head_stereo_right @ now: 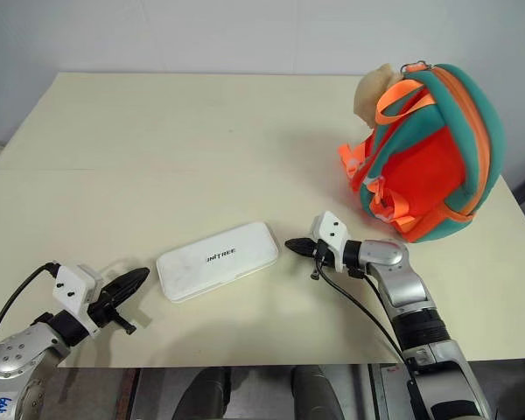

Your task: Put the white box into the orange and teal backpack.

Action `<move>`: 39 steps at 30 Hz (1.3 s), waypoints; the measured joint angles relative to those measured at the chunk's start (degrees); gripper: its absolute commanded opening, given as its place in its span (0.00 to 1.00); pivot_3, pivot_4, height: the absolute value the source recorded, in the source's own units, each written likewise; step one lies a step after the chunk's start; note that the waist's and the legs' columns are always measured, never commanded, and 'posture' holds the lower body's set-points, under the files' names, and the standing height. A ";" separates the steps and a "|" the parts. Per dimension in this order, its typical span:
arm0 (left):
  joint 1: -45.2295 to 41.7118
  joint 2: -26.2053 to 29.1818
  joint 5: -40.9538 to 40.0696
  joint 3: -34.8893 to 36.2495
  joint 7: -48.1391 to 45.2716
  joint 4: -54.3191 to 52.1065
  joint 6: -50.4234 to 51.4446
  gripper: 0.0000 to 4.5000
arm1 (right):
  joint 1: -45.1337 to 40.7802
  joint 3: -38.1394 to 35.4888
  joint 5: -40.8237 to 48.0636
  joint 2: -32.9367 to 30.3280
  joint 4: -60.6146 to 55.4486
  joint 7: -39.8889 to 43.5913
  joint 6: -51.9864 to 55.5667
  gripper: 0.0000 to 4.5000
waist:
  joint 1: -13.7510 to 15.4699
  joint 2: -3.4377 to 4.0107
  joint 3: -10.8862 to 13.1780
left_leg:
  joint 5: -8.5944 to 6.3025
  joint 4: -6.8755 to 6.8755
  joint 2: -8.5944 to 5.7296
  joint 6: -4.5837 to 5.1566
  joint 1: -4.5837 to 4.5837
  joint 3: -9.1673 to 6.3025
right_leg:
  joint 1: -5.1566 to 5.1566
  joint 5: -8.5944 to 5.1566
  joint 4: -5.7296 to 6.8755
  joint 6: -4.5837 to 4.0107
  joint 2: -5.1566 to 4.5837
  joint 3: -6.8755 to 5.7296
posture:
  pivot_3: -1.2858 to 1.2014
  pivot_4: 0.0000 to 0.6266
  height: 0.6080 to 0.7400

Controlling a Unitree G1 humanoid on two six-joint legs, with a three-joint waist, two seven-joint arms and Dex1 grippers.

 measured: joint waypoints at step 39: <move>-20.65 -0.27 0.78 -12.75 -9.47 16.69 -1.94 0.01 | 18.70 -7.34 5.45 -8.73 -26.47 -4.90 16.03 0.00 | 0.38 0.01 -0.02 | 0.00 0.05 -0.02 0.00 -0.01 -0.02 | 0.02 0.01 0.03 0.02 0.00 -0.02 | 0.52 0.24 1.00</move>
